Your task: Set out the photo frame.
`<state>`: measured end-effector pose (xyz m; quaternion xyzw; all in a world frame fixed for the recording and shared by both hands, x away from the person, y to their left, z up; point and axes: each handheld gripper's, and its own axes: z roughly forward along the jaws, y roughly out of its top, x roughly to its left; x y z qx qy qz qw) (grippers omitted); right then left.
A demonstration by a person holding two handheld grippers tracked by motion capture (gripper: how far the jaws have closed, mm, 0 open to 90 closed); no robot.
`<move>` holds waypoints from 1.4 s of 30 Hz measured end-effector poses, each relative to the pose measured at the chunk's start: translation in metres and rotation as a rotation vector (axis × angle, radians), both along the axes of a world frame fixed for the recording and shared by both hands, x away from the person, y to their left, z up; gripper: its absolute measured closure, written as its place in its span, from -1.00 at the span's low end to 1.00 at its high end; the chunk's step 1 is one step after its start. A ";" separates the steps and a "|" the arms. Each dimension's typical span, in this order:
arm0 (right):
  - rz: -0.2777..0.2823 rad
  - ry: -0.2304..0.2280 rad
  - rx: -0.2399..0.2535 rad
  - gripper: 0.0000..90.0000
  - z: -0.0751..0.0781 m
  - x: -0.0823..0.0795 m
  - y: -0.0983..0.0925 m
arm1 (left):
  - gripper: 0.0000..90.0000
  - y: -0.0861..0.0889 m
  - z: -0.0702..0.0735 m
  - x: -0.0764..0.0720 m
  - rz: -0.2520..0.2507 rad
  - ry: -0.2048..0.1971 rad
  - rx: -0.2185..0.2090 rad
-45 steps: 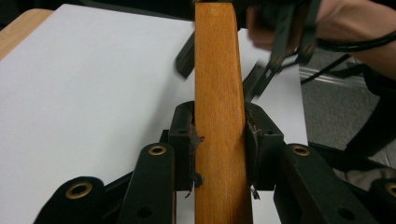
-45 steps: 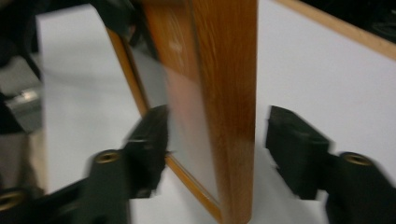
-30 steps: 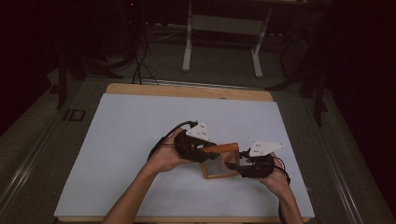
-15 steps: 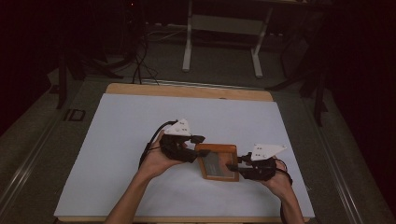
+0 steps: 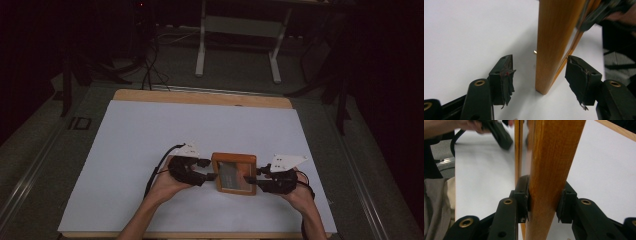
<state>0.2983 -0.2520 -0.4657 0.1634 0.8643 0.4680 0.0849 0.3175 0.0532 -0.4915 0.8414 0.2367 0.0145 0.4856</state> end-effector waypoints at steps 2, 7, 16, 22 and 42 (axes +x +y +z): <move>-0.001 0.001 -0.004 0.49 0.000 0.000 -0.001 | -0.14 -0.009 -0.005 0.001 0.000 0.003 0.011; -0.007 0.006 -0.009 0.49 -0.002 0.000 -0.003 | -0.22 -0.022 -0.012 -0.001 -0.003 -0.004 -0.001; 0.004 0.007 -0.025 0.50 0.003 -0.001 0.001 | 0.18 -0.026 -0.012 -0.007 -0.046 -0.027 0.009; -0.004 0.027 -0.013 0.44 0.001 0.001 0.000 | 0.29 -0.024 -0.010 -0.008 -0.050 -0.026 0.013; -0.079 0.108 0.072 0.32 -0.001 0.021 0.049 | 0.30 0.034 0.001 0.000 0.054 0.019 -0.068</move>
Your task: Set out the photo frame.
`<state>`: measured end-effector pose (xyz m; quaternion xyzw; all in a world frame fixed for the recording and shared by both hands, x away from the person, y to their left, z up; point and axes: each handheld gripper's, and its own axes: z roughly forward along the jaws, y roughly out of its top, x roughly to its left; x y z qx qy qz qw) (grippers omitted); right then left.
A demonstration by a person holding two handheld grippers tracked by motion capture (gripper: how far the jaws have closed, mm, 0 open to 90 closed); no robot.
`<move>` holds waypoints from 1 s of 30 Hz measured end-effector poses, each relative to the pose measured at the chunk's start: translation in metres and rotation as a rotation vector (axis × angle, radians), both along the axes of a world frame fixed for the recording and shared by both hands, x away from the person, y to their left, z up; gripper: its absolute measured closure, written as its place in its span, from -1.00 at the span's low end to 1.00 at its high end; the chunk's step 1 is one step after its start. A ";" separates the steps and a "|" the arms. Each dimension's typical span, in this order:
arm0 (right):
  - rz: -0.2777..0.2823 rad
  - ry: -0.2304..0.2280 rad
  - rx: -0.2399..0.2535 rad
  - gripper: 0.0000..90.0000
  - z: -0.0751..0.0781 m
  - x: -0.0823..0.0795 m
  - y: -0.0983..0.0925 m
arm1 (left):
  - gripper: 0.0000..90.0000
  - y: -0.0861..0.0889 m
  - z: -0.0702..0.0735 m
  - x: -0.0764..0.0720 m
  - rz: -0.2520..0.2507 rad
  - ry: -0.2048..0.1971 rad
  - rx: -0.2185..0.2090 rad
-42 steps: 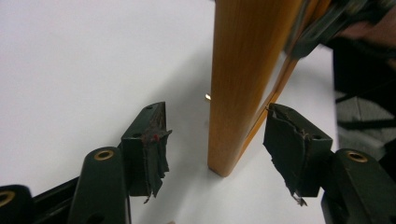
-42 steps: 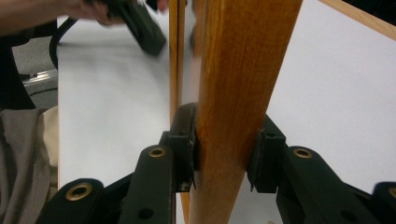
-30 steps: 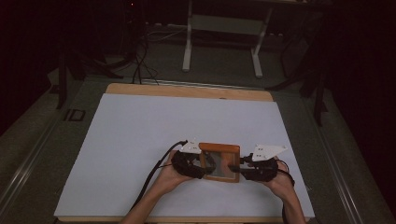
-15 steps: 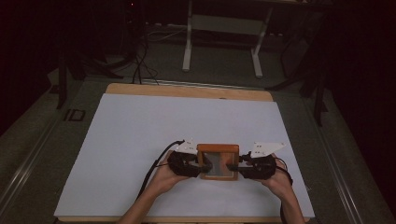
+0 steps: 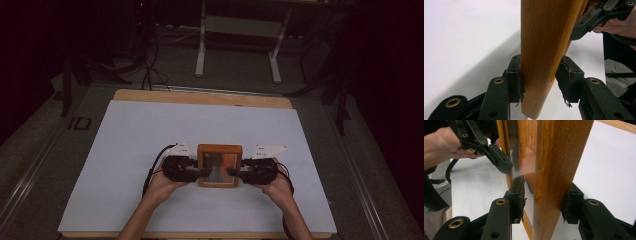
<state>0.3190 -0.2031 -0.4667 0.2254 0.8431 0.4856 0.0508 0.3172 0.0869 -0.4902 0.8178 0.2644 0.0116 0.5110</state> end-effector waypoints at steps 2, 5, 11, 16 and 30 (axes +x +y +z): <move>0.001 0.007 0.007 0.31 -0.001 0.002 0.004 | 0.30 0.002 0.000 0.000 0.004 0.003 0.000; 0.001 0.012 0.003 0.30 -0.002 0.004 0.008 | 0.29 0.007 -0.002 0.001 0.016 0.017 0.001; -0.002 0.042 0.021 0.29 -0.011 0.011 0.016 | 0.28 0.011 -0.006 0.003 0.039 0.033 0.013; -0.008 0.056 0.029 0.29 -0.015 0.012 0.017 | 0.28 0.013 -0.009 0.004 0.044 0.046 0.009; -0.048 0.111 0.101 0.27 -0.031 0.017 0.019 | 0.27 0.020 -0.017 0.009 0.085 0.078 -0.026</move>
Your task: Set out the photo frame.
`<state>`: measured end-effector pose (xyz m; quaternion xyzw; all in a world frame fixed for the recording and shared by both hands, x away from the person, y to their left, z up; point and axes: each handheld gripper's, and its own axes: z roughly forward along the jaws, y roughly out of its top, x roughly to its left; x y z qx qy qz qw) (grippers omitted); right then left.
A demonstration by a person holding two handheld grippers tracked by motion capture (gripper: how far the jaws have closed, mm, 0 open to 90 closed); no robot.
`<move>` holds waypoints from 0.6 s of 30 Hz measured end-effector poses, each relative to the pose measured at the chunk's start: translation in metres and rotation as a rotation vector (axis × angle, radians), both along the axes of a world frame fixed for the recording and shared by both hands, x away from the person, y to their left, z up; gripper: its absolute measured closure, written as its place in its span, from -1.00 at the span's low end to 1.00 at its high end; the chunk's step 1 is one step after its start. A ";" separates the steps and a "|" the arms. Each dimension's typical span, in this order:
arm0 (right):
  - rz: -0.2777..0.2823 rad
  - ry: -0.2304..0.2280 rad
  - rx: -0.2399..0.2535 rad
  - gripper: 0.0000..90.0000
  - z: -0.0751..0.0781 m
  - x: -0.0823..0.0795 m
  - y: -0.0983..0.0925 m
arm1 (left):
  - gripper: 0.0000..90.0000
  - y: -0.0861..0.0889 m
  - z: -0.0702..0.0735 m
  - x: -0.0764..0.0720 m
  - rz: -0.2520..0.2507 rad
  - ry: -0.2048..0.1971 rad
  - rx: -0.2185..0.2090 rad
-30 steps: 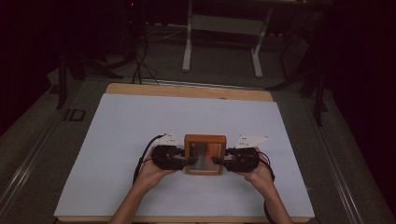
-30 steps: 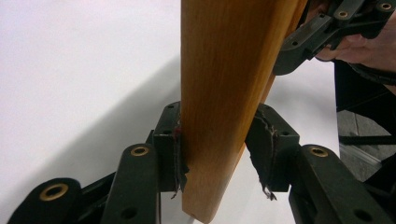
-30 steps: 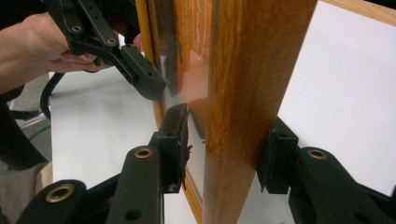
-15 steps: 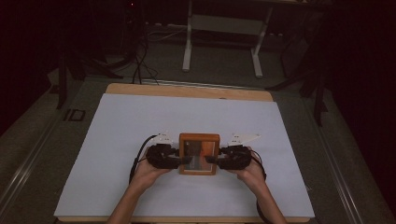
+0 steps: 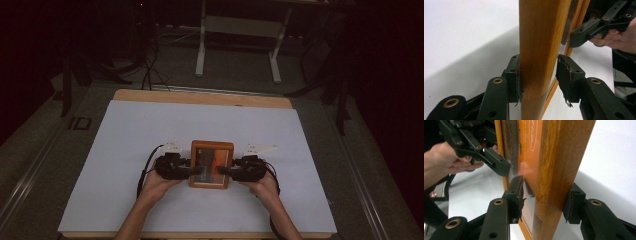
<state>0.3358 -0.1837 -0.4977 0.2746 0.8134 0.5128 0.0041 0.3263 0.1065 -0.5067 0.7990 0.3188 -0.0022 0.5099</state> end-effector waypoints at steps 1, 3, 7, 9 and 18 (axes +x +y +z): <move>-0.011 0.004 0.009 0.26 -0.001 0.001 0.000 | 0.27 0.000 -0.001 0.001 0.005 0.002 -0.006; -0.022 0.010 0.021 0.26 -0.003 0.002 -0.001 | 0.27 0.000 -0.002 0.002 0.013 0.005 -0.013; -0.031 0.016 0.034 0.25 -0.005 0.003 -0.001 | 0.27 0.000 -0.003 0.003 0.023 0.011 -0.020; -0.036 0.021 0.035 0.24 -0.006 0.005 0.000 | 0.27 0.000 -0.004 0.003 0.027 0.016 -0.023; -0.046 0.010 0.034 0.21 -0.007 0.006 0.001 | 0.27 0.000 -0.006 0.004 0.036 0.020 -0.031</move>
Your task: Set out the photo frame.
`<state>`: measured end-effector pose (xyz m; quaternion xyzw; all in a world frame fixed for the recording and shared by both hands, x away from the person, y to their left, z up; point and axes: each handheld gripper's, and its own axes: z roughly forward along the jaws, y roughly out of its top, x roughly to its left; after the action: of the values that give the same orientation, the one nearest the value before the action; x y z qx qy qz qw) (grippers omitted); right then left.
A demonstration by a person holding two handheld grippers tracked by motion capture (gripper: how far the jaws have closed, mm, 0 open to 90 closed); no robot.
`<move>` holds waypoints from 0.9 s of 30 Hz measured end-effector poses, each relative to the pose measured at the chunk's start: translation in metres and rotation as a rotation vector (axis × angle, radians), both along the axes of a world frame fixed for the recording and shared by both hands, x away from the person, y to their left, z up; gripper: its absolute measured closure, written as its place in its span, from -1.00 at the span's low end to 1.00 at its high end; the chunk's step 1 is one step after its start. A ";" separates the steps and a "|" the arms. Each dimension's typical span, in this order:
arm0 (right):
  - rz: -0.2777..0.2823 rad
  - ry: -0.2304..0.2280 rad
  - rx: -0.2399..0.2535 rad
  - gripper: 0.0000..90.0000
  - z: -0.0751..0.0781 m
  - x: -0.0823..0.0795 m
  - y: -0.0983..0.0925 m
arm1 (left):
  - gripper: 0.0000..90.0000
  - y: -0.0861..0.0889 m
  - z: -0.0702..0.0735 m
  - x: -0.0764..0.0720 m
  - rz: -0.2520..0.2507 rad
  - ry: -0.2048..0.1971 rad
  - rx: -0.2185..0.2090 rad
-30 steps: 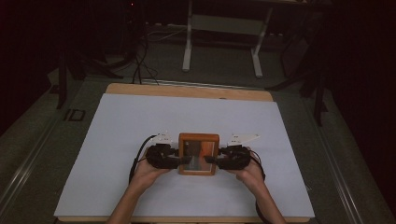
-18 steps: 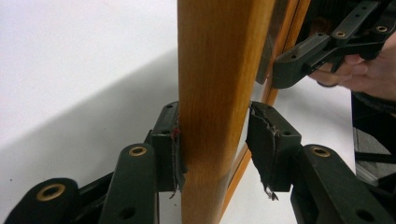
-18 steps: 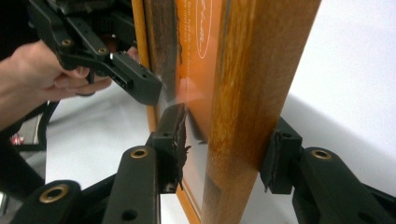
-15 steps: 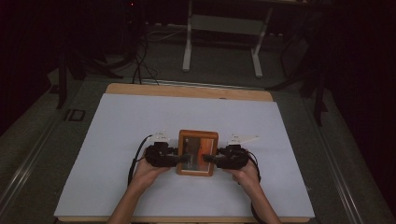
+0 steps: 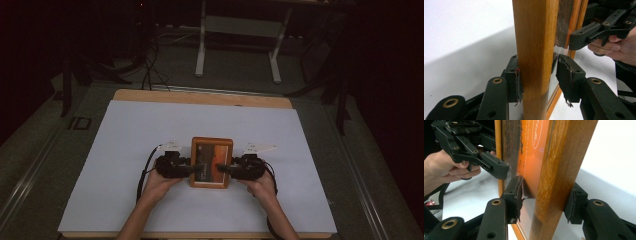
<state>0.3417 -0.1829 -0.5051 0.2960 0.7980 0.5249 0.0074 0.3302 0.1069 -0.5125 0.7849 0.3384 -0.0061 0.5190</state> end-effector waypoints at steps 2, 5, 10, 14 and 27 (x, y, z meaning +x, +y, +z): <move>0.001 -0.003 -0.003 0.21 0.000 0.000 0.000 | 0.27 0.000 0.000 0.000 0.000 0.000 0.004; 0.000 -0.002 -0.003 0.21 0.000 -0.001 0.000 | 0.27 0.000 0.000 0.000 -0.005 0.004 0.001; 0.009 -0.003 -0.020 0.09 -0.001 -0.002 -0.001 | 0.10 -0.002 -0.004 0.001 -0.018 0.025 0.035; 0.020 -0.005 -0.026 -0.06 0.001 -0.005 -0.001 | 0.02 -0.001 -0.004 0.001 -0.017 0.024 0.032; -0.034 -0.045 -0.007 -0.24 0.019 -0.006 -0.027 | -0.07 0.014 0.015 -0.008 0.030 -0.059 -0.008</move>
<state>0.3357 -0.2094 -0.4858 0.2976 0.7942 0.5286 0.0352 0.3222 0.1206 -0.4980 0.7775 0.3349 0.0236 0.5318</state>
